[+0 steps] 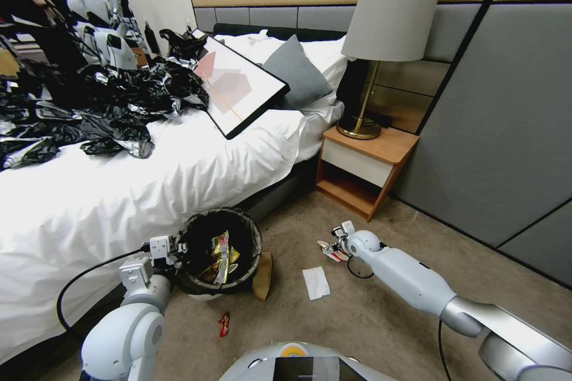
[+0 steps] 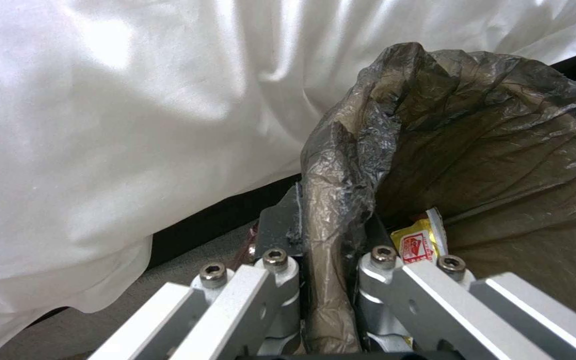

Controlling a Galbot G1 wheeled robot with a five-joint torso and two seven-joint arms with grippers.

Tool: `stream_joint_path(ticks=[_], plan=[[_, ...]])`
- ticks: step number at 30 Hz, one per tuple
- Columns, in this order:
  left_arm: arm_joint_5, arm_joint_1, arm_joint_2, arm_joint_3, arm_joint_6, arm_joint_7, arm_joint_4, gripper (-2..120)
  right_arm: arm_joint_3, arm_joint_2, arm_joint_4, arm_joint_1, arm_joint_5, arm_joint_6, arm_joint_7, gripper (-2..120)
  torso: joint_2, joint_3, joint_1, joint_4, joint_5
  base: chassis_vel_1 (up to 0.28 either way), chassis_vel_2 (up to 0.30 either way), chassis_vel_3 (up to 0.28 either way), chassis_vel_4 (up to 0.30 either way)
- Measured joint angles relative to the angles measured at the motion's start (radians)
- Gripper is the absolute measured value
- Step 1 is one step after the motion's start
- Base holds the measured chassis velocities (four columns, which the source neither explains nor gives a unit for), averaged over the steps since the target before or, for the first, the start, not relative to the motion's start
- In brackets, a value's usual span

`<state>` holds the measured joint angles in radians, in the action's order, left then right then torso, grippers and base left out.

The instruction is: Pick up the trash bin, then pick up the garbage from the floor and place it into the trash bin.

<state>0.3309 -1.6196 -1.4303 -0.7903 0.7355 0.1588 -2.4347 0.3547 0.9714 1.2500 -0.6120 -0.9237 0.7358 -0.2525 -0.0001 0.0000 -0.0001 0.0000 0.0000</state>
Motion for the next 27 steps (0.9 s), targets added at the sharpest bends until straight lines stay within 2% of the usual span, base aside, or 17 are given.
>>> stream_joint_path(ticks=[10,13,15,16,19,20,22,23,25,26,27], plan=[[0.000,0.000,0.001,-0.007,0.000,-0.003,0.002,4,-0.010,0.030,-0.096,0.008,0.055,0.000,0.025,100,0.000,0.000,0.000,0.0000,0.0000,0.000,0.000,0.000,0.000],[0.000,0.001,-0.001,-0.007,0.000,-0.003,0.003,4,-0.013,0.033,-0.102,0.008,0.060,0.000,0.025,93,0.000,0.000,0.000,0.0000,-0.0001,0.000,0.000,0.000,0.000],[0.000,0.001,-0.001,-0.006,0.000,-0.003,0.004,4,-0.014,0.033,-0.103,0.007,0.064,0.000,0.028,83,0.000,0.000,0.000,0.0000,0.0000,0.000,0.000,0.000,0.000],[0.000,0.001,-0.001,-0.006,0.000,-0.003,0.004,4,-0.014,0.033,-0.103,0.007,0.064,0.000,0.028,83,0.000,0.000,0.000,0.0000,0.0000,0.000,0.000,0.000,0.000],[0.000,0.000,-0.002,-0.006,0.000,-0.003,0.005,4,-0.014,0.032,-0.096,0.007,0.068,0.000,0.033,68,0.000,0.000,0.000,0.0000,0.0000,0.000,0.000,0.000,0.000],[0.000,0.000,-0.002,-0.006,0.000,-0.003,0.005,4,-0.014,0.032,-0.096,0.007,0.068,0.000,0.033,68,0.000,0.000,0.000,0.0000,0.0000,0.000,0.000,0.000,0.000],[0.000,0.001,0.000,-0.006,0.000,-0.004,0.005,4,-0.014,0.033,-0.091,0.007,0.072,0.000,0.034,59,0.000,0.000,0.000,0.0000,-0.0001,0.000,0.000,0.000,0.000],[0.000,0.001,0.000,-0.006,0.000,-0.004,0.005,4,-0.014,0.033,-0.091,0.007,0.072,0.000,0.034,59,0.000,0.000,0.000,0.0000,-0.0001,0.000,0.000,0.000,0.000],[0.000,0.002,0.002,-0.006,0.000,-0.004,0.006,4,-0.012,0.034,-0.084,0.007,0.074,0.000,0.036,46,0.000,0.000,0.000,0.0000,-0.0001,0.000,0.000,0.000,0.000],[0.000,0.002,0.002,-0.006,0.000,-0.004,0.006,4,-0.012,0.034,-0.084,0.007,0.074,0.000,0.036,46,0.000,0.000,0.000,0.0000,-0.0001,0.000,0.000,0.000,0.000],[0.000,0.001,0.002,-0.005,0.000,-0.004,0.006,4,-0.011,0.035,-0.084,0.007,0.077,0.000,0.037,41,0.000,0.000,0.000,0.0000,-0.0001,0.000,0.000,0.000,0.000]])
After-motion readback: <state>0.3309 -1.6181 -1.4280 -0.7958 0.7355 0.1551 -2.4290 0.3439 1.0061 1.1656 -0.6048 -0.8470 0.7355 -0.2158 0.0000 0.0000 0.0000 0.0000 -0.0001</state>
